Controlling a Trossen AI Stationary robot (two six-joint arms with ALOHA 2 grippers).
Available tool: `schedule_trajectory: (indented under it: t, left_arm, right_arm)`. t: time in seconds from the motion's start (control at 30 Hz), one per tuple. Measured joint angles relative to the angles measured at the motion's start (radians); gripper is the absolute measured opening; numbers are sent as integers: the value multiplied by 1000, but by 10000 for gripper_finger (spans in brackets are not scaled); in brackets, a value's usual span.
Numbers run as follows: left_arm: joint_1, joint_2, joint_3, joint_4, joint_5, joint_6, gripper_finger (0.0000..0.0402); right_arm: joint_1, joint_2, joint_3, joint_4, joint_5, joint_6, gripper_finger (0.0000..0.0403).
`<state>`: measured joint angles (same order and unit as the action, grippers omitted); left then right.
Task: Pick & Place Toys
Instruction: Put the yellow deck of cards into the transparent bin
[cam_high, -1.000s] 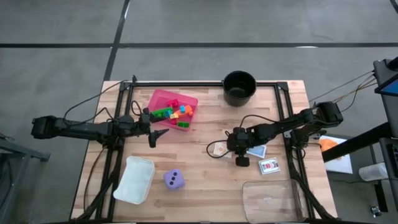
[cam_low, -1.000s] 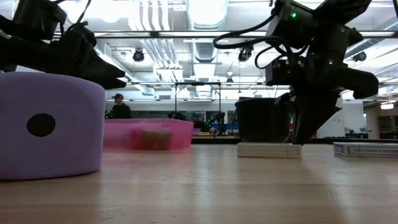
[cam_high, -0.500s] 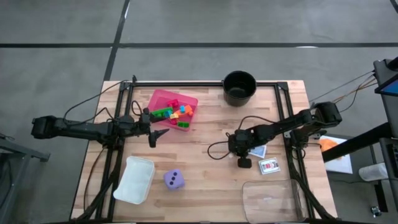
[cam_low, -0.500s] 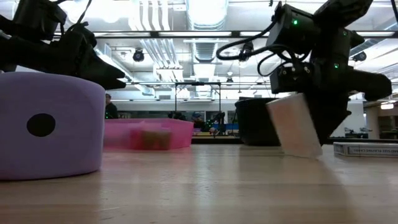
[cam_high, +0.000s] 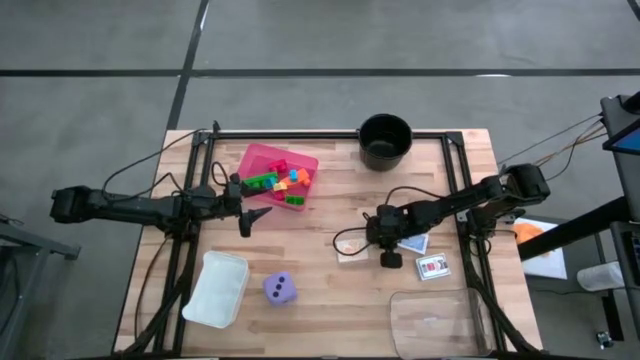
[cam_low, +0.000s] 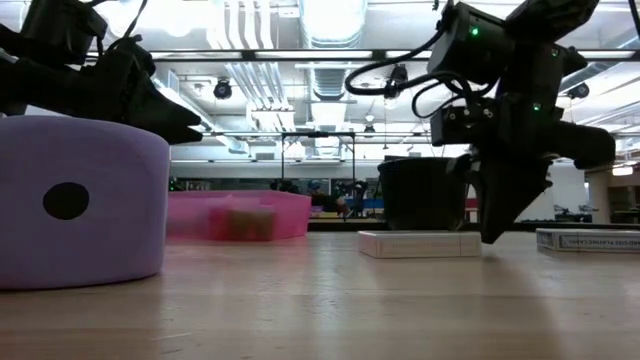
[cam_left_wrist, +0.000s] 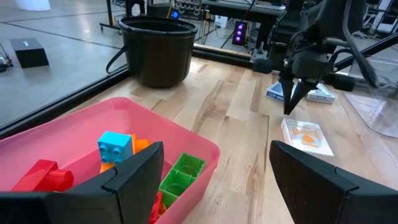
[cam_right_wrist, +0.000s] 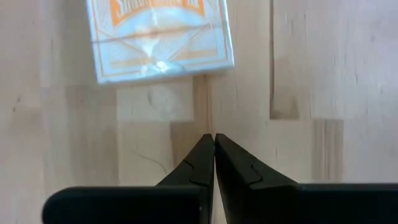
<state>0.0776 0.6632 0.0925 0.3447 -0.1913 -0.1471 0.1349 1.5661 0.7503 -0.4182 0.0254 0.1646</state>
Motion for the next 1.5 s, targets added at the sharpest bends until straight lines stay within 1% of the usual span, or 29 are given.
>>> schedule_trajectory:
  t: [0.23, 0.37, 1.0, 1.33, 1.5]
  left_arm:
    - [0, 0, 0, 0, 0, 0, 295]
    - [0, 0, 0, 1, 0, 0, 295]
    - [0, 0, 0, 1, 0, 0, 295]
    - [0, 0, 0, 1, 0, 0, 295]
    - [0, 0, 0, 1, 0, 0, 295]
  right_arm:
    - [12, 0, 5, 95, 0, -34, 18]
    - [12, 0, 5, 119, 2, -45, 18]
    - [22, 2, 15, 152, 16, -71, 18]
    - [23, 57, 20, 172, -3, -63, 18]
    - [23, 61, 20, 150, -10, -46, 18]
